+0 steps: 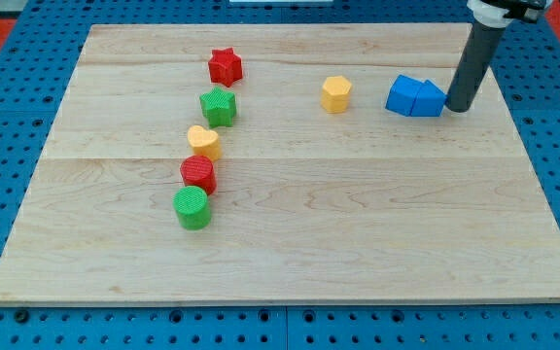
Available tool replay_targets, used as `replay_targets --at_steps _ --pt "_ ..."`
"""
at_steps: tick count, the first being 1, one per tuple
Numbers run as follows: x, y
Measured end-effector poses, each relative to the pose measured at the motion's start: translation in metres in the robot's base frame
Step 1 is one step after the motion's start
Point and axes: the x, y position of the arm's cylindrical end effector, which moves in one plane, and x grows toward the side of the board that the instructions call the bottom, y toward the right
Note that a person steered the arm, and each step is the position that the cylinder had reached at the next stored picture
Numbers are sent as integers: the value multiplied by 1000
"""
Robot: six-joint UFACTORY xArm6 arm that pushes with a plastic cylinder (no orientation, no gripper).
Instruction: Move the blue cube to the bottom of the yellow hexagon
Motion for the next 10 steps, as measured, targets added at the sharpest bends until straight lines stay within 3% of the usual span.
replay_targets --at_steps 2,3,4,9,10 --pt "-51 -16" --pt "-56 -47" --pt "-45 -80" --pt "58 -43" --pt "62 -71"
